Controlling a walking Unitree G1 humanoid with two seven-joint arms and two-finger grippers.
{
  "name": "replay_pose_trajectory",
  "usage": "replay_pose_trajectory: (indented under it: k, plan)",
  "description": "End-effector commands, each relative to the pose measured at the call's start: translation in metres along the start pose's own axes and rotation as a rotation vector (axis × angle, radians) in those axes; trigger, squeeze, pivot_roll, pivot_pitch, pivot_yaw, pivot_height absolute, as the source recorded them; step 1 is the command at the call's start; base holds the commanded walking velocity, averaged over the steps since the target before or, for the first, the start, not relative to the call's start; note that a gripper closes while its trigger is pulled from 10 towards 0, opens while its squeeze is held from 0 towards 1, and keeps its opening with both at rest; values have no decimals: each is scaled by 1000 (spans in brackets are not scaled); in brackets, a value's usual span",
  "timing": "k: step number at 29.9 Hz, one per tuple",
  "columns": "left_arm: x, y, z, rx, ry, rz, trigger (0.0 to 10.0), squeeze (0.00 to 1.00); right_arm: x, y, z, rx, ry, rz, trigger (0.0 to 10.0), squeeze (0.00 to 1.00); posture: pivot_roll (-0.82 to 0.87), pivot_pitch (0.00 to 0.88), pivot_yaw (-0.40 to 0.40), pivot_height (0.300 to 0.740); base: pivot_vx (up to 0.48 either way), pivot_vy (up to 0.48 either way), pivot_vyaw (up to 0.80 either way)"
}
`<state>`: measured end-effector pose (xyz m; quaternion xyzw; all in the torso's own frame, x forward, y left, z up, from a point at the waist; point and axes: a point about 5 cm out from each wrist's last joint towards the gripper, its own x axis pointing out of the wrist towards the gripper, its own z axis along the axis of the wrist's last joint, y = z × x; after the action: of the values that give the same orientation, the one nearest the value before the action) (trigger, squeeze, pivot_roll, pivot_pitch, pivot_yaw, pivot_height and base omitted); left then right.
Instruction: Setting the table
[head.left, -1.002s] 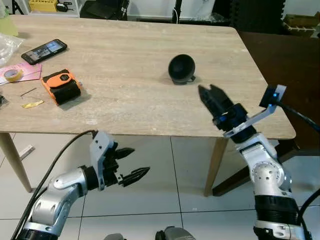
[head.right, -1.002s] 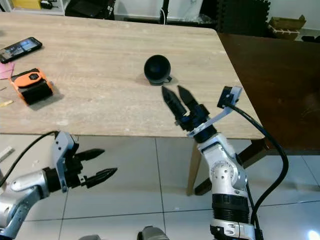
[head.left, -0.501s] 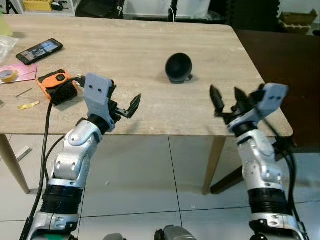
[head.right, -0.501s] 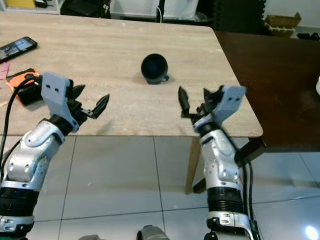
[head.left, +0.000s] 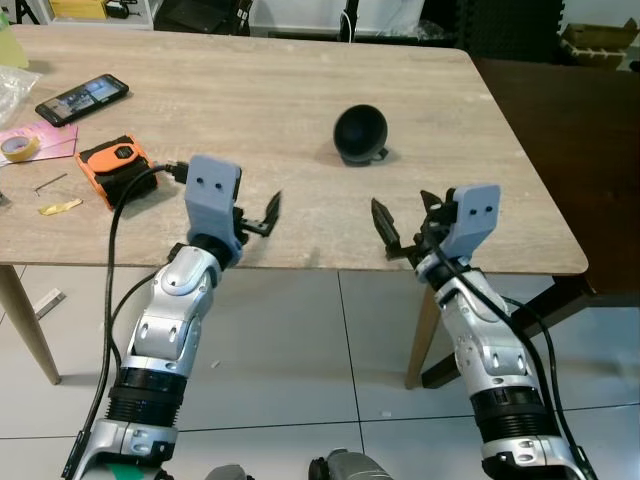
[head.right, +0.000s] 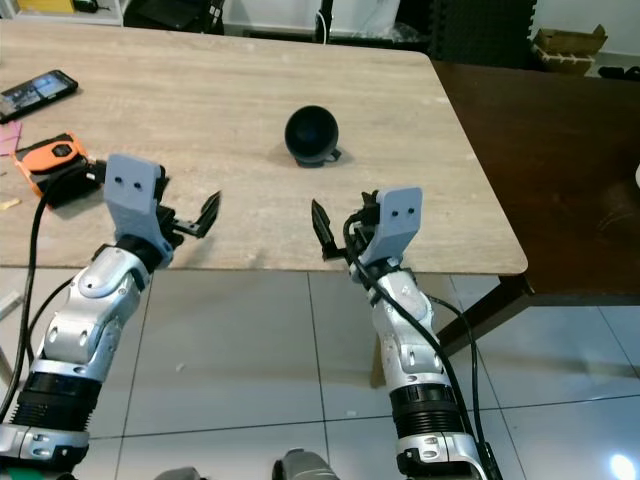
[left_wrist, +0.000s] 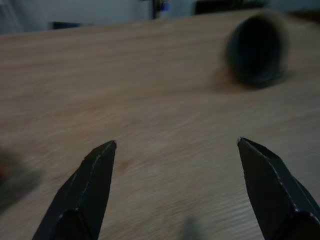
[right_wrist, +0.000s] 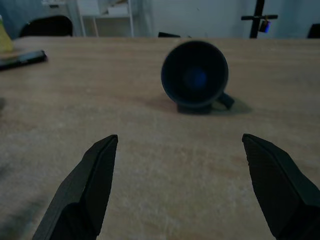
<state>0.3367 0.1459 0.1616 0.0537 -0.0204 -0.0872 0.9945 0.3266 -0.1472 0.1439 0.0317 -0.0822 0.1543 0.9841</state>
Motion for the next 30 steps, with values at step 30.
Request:
replay_pose_trajectory:
  k: [30]
  plan:
    - [-7,5,-19,17,-10,57,10000,0,-25,-30,-20,-128,-16,-247,10000,0,63,37,-45,740,0,0,0]
